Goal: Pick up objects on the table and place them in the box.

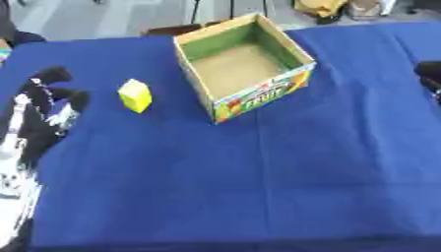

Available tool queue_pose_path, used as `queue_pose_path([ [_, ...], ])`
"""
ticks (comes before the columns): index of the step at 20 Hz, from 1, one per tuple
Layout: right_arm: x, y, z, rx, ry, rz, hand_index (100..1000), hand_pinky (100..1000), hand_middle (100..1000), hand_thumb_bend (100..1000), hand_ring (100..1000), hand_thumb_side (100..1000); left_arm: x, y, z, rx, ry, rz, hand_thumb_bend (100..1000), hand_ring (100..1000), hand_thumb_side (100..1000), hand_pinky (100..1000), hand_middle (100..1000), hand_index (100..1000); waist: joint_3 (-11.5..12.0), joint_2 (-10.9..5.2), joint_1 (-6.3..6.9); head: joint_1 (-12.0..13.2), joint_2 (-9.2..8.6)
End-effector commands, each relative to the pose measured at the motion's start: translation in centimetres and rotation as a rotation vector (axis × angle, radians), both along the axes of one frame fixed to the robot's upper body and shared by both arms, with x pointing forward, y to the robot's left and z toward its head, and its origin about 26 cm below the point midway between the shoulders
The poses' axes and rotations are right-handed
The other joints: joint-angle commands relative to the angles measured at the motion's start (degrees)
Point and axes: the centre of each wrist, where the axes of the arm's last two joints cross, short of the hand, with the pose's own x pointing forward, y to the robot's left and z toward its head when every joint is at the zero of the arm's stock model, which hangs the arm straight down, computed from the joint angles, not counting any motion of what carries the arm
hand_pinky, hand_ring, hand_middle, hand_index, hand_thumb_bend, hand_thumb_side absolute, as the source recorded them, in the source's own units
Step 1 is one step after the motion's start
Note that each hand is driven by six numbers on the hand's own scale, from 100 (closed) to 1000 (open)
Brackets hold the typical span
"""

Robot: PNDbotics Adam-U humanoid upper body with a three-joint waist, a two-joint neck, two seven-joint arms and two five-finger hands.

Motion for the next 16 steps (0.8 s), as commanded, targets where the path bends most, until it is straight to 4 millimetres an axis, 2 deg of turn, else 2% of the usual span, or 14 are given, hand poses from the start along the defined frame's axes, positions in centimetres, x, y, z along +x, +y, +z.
queue_pose_path([
  [1, -0.1, -0.2, 0.7, -0.017, -0.022, -0.003, 969, 974, 753, 100, 869, 874, 0.2, 0.9, 1.2, 0.045, -0.021, 0.017, 675, 670, 536, 848, 731, 845, -0.02, -0.84, -0.01, 0.09, 0.23],
  [12, -0.1, -0.2, 0.6, -0.016, -0.017, -0.003, 968, 973, 749, 100, 865, 879, 0.6, 1.7, 2.0, 0.129, -0.009, 0.033, 574, 682, 496, 854, 737, 858, -0.11, -1.05, -0.02, -0.19, 0.21],
  [16, -0.1, -0.2, 0.5, -0.018, -0.011, -0.002, 968, 974, 749, 100, 864, 882, 1.1, 2.4, 3.0, 0.223, 0.014, 0.038, 586, 697, 448, 859, 749, 868, -0.10, -1.23, 0.06, -0.16, 0.47],
])
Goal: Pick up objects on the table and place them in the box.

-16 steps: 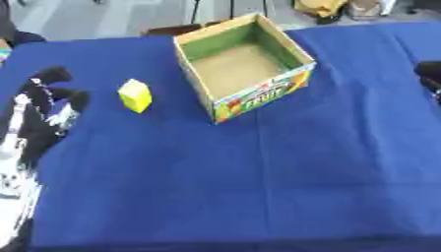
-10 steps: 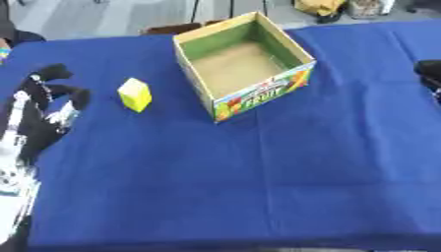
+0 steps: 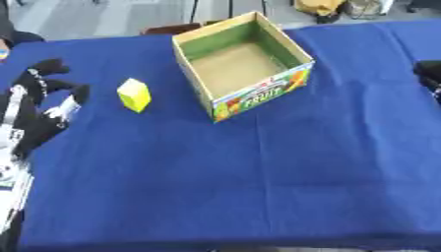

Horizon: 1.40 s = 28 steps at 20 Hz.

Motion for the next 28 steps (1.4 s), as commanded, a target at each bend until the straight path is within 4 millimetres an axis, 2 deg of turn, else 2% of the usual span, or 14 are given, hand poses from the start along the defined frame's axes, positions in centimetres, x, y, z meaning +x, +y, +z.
queue_pose_path([
  [1, -0.1, -0.2, 0.7, -0.017, -0.020, -0.001, 968, 973, 749, 100, 864, 884, 0.5, 1.3, 2.0, 0.128, 0.003, 0.012, 613, 709, 433, 863, 758, 872, -0.02, -1.00, 0.03, -0.06, 0.27],
  [3, -0.1, -0.2, 0.6, -0.019, -0.016, 0.000, 968, 974, 749, 100, 863, 885, 1.1, 2.2, 3.0, 0.247, 0.039, 0.014, 661, 727, 419, 867, 773, 885, -0.13, -1.14, 0.15, 0.01, 0.35],
  [6, -0.1, -0.3, 0.5, -0.022, -0.011, 0.002, 967, 974, 749, 100, 863, 889, 2.3, 3.8, 4.6, 0.424, 0.091, 0.023, 620, 732, 379, 850, 774, 881, -0.38, -1.31, 0.35, 0.13, 0.37],
  [11, -0.1, -0.2, 0.4, -0.026, -0.003, 0.010, 967, 974, 749, 100, 863, 892, 5.1, 6.4, 6.5, 0.669, 0.211, 0.041, 616, 738, 359, 827, 786, 897, -0.91, -1.55, 0.55, 0.36, 0.55],
  [14, -0.1, -0.2, 0.3, -0.029, 0.000, 0.016, 967, 974, 749, 100, 863, 895, 7.0, 7.0, 6.8, 0.763, 0.303, 0.021, 682, 734, 395, 797, 785, 909, -1.28, -1.63, 0.58, 0.47, 0.67],
  [19, 0.0, 0.0, 0.3, -0.033, 0.003, 0.027, 967, 975, 749, 100, 863, 897, 9.9, 6.2, 6.5, 0.835, 0.406, -0.008, 712, 695, 423, 756, 761, 908, -1.83, -1.66, 0.58, 0.56, 0.85],
  [21, 0.0, 0.0, 0.3, -0.034, 0.004, 0.030, 967, 975, 750, 100, 863, 899, 10.8, 5.5, 6.3, 0.852, 0.425, -0.020, 762, 696, 454, 752, 761, 909, -2.01, -1.64, 0.61, 0.59, 0.88],
  [28, 0.1, 0.1, 0.3, -0.038, 0.006, 0.043, 965, 976, 750, 100, 864, 903, 12.6, 3.0, 6.1, 0.920, 0.451, -0.042, 867, 672, 501, 724, 738, 901, -2.38, -1.73, 0.74, 0.85, 0.73],
])
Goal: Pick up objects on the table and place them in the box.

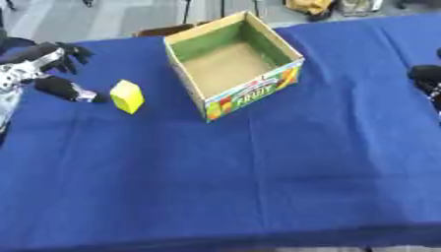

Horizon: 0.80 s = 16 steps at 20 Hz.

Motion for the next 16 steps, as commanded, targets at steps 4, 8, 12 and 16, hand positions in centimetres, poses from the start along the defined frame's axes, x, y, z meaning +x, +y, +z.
queue_pose_path([
  [4, 0.1, -0.1, 0.8, -0.022, -0.021, 0.015, 965, 976, 750, 100, 864, 903, 1.0, -0.7, 0.5, 0.067, 0.005, 0.020, 900, 616, 508, 692, 698, 882, -0.37, -1.05, 0.00, 0.47, -0.13],
  [8, 0.2, 0.0, 0.9, -0.022, -0.023, 0.019, 965, 977, 750, 100, 864, 904, 1.3, -1.1, -0.4, 0.087, 0.006, 0.055, 891, 589, 503, 665, 647, 875, -0.69, -0.97, -0.05, 0.62, -0.53],
  [12, 0.2, 0.0, 0.9, -0.022, -0.025, 0.022, 965, 977, 750, 100, 864, 906, 1.5, -1.4, -1.6, 0.081, -0.008, 0.082, 843, 555, 487, 638, 607, 860, -1.00, -0.89, -0.08, 0.77, -0.67],
  [16, 0.2, 0.0, 1.0, -0.022, -0.026, 0.023, 964, 977, 751, 100, 864, 907, 1.6, -1.7, -2.3, 0.069, -0.021, 0.096, 819, 528, 480, 615, 575, 834, -1.27, -0.73, -0.12, 0.85, -0.60],
])
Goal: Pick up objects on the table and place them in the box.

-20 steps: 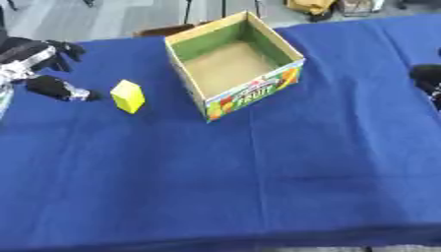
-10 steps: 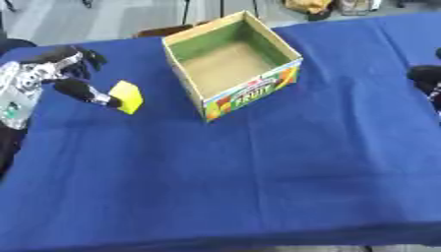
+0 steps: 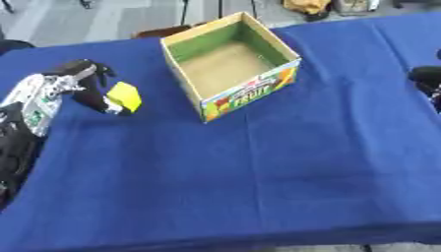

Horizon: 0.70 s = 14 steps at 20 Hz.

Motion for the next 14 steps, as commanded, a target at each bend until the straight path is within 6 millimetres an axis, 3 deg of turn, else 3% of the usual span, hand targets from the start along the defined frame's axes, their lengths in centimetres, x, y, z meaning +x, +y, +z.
queue_pose_path([
  [1, 0.12, -0.15, 0.92, -0.017, -0.027, 0.007, 964, 977, 750, 100, 864, 908, 0.31, 0.25, 1.26, 0.000, -0.053, 0.017, 808, 523, 480, 610, 569, 828, -0.11, -0.68, -0.28, 0.25, -0.45],
  [5, 0.13, -0.12, 0.91, -0.018, -0.027, 0.009, 964, 977, 750, 100, 864, 910, 0.43, -0.12, 1.16, -0.005, -0.079, 0.026, 766, 493, 468, 579, 534, 789, -0.27, -0.54, -0.26, 0.36, -0.45],
  [14, 0.15, -0.11, 0.91, -0.020, -0.027, 0.011, 963, 977, 750, 100, 864, 905, 0.51, -0.41, 0.52, 0.000, -0.076, 0.043, 769, 468, 469, 549, 508, 764, -0.51, -0.37, -0.16, 0.42, -0.28],
])
